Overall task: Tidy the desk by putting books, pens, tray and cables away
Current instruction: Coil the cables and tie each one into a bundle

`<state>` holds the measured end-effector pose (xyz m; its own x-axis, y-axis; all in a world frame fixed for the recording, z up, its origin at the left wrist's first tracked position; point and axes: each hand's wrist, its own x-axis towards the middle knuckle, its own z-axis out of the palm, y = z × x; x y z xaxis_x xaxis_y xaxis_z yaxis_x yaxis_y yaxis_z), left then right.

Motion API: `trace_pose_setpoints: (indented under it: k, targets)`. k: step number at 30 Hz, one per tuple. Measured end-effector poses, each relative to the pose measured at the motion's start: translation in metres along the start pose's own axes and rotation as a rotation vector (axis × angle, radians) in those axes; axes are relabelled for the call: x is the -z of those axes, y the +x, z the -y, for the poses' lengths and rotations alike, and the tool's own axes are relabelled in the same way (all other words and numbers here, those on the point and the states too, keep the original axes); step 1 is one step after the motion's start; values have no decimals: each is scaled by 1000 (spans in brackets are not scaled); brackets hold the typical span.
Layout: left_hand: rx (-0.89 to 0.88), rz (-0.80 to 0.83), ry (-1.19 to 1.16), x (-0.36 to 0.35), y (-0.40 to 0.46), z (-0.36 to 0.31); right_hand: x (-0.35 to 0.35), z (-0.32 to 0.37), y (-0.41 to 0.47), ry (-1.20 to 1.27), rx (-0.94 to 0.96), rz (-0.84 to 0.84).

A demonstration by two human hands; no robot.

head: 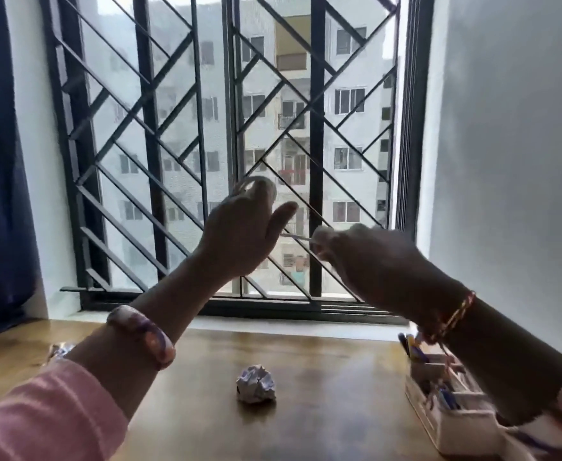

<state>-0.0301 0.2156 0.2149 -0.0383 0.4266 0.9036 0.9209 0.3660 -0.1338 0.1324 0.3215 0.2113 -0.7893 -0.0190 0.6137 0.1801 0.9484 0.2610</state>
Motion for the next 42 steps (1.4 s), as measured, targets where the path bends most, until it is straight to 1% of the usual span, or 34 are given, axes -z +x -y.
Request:
trace_pose_setpoints:
  k: [1,2,3,4,5,6,7,8,9,10,11,12,13,14,15,16,17,18,19,20,22,24,25,27,28,29,30,32,33,36,38,42]
  targets:
    - [11,121,14,-2,-4,1,6,-13,-1,-51,-28,-36]
    - [37,275,-76,-1,-5,-1,10,-27,-3,-100,-55,-87]
    - [77,413,-278,3,-4,-7,13,-39,-5,-138,-80,-125]
    - [142,546,-541,7,-2,-14,11,-48,-5,-152,-111,-138]
    - [195,624,-832,10,3,-23,9,-54,-4,-131,-137,-136]
    - [229,629,-1102,13,9,-33,3,-58,-1,-47,-150,-128]
    - [256,562,-1367,14,17,-42,-2,-59,3,86,-153,-130]
    - [306,442,-1613,12,26,-51,-7,-58,8,213,-159,-136]
    - [396,285,-1822,8,34,-56,-12,-55,13,277,-157,-137]
    - [477,117,-1929,2,44,-60,-18,-50,17,286,-152,-133]
    - [497,-26,-1891,-6,52,-61,-22,-43,19,259,-155,-119]
    - [466,-123,-1677,-14,58,-60,-24,-34,19,199,-167,-106]
    - [390,-200,-1353,-21,60,-57,-23,-26,19,106,-171,-100]
    - [272,-255,-1016,-28,57,-52,-22,-20,18,15,-170,-100]
    - [139,-264,-745,-32,52,-47,-18,-19,18,-50,-160,-113]
    - [19,-222,-527,-36,46,-40,-12,-19,17,-95,-148,-125]
    - [-55,-152,-350,-36,40,-34,-6,-21,16,-120,-125,-153]
    - [-86,-78,-237,-35,33,-29,0,-22,15,-105,-86,-187]
    - [-86,-2,-214,-31,27,-27,5,-25,16,-56,-36,-196]
    - [-74,77,-278,-26,23,-28,11,-27,17,37,-4,-176]
    - [10,277,-518,-7,22,-38,20,-33,19,306,11,-141]
    - [129,466,-755,12,24,-46,24,-37,20,538,4,-262]
    - [160,509,-875,21,24,-50,26,-36,19,648,-14,-332]
    - [172,496,-1035,34,22,-54,27,-26,15,962,-97,-387]
    - [183,456,-1054,36,21,-54,28,-18,13,1122,-149,-379]
    - [195,412,-1052,37,20,-56,27,-13,12,1213,-181,-392]
    - [215,375,-1050,37,20,-58,26,-8,11,1187,-196,-438]
    - [267,294,-1078,36,18,-67,26,-4,10,995,-216,-529]
    - [295,249,-1088,35,18,-72,27,-4,9,943,-219,-564]
    - [315,121,-1084,35,18,-85,34,1,4,899,-174,-638]
    - [265,109,-1087,40,16,-93,39,3,-1,880,-149,-679]
    - [105,218,-1211,45,11,-106,41,4,-10,944,-135,-743]
